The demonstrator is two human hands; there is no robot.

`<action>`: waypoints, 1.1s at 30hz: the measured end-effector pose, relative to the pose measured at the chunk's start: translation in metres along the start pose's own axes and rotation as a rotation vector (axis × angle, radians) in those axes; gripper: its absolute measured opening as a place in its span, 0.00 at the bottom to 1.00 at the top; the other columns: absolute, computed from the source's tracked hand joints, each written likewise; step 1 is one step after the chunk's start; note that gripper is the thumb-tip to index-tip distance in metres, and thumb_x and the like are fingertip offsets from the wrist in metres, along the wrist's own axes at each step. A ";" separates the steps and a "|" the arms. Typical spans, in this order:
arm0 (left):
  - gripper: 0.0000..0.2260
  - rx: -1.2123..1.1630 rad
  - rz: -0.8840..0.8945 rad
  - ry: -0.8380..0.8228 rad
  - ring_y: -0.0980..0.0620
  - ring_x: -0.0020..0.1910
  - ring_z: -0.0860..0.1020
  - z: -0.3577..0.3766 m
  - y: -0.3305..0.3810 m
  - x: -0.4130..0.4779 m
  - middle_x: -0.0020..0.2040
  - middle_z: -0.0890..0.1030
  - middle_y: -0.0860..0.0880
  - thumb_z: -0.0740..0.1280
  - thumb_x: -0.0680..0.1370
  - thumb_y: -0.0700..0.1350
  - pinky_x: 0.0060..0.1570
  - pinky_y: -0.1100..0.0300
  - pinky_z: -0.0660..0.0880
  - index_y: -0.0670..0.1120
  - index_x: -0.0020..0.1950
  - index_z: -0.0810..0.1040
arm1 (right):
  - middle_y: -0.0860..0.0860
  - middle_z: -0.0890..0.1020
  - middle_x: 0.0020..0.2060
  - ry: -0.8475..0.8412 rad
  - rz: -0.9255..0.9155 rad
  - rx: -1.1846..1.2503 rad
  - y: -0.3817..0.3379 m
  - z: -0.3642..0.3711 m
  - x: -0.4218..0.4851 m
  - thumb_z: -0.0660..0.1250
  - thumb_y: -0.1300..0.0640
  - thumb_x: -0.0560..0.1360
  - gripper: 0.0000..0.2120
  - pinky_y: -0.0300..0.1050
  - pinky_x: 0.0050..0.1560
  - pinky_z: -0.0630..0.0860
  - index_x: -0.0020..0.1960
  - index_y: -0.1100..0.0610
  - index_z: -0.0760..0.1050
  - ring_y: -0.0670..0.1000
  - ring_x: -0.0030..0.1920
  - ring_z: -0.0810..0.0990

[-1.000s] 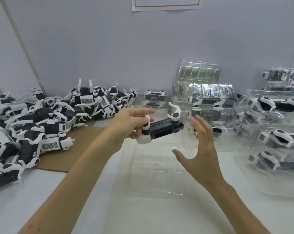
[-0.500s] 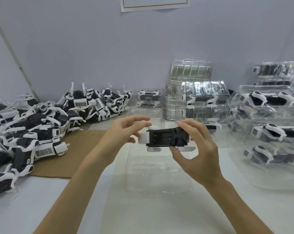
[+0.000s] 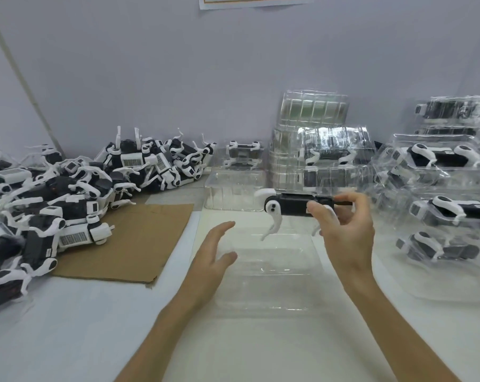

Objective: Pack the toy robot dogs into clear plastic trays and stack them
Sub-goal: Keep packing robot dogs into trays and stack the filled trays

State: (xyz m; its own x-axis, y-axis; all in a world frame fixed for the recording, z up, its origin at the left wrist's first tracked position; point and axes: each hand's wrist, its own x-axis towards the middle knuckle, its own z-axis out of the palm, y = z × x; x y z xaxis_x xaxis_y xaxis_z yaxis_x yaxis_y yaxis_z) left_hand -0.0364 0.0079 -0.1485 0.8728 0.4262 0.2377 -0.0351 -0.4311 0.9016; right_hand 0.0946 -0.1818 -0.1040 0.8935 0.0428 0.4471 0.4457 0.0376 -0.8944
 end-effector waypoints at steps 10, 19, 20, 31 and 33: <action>0.21 0.005 0.167 0.142 0.65 0.70 0.68 0.013 0.004 -0.010 0.68 0.74 0.65 0.54 0.80 0.45 0.64 0.74 0.62 0.57 0.71 0.72 | 0.46 0.84 0.37 -0.267 0.056 -0.376 0.003 0.014 -0.018 0.67 0.28 0.65 0.23 0.48 0.42 0.78 0.55 0.38 0.75 0.52 0.35 0.82; 0.15 -0.104 0.143 0.203 0.61 0.66 0.73 0.014 0.002 -0.005 0.59 0.77 0.64 0.57 0.76 0.42 0.67 0.55 0.69 0.54 0.60 0.70 | 0.34 0.81 0.40 -0.388 -0.030 -0.499 0.000 0.009 -0.017 0.59 0.26 0.65 0.20 0.40 0.37 0.68 0.43 0.39 0.79 0.38 0.39 0.78; 0.13 -0.097 0.137 0.200 0.62 0.66 0.73 0.014 0.002 -0.005 0.58 0.77 0.65 0.57 0.77 0.43 0.67 0.57 0.69 0.54 0.60 0.70 | 0.34 0.81 0.41 -0.412 -0.041 -0.510 0.000 0.009 -0.018 0.60 0.27 0.66 0.19 0.39 0.37 0.67 0.43 0.38 0.78 0.36 0.40 0.77; 0.13 0.031 0.164 0.171 0.63 0.65 0.72 0.009 0.006 -0.003 0.62 0.77 0.59 0.63 0.78 0.40 0.61 0.69 0.66 0.52 0.61 0.76 | 0.37 0.82 0.42 -0.499 -0.075 -0.439 0.006 0.008 -0.014 0.72 0.49 0.70 0.04 0.38 0.41 0.71 0.45 0.42 0.80 0.39 0.40 0.77; 0.18 0.090 0.178 0.140 0.66 0.65 0.71 0.007 0.004 -0.002 0.64 0.77 0.57 0.63 0.79 0.31 0.61 0.73 0.63 0.49 0.64 0.78 | 0.38 0.82 0.43 -0.462 -0.094 -0.427 0.009 0.009 -0.014 0.73 0.54 0.72 0.05 0.38 0.41 0.70 0.44 0.44 0.81 0.39 0.38 0.76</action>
State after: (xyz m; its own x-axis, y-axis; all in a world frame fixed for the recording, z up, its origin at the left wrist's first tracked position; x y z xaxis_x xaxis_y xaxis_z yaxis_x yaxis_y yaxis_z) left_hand -0.0350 -0.0004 -0.1478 0.7806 0.4407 0.4433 -0.1332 -0.5756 0.8068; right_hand 0.0857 -0.1726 -0.1182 0.7760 0.4887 0.3988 0.5890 -0.3349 -0.7355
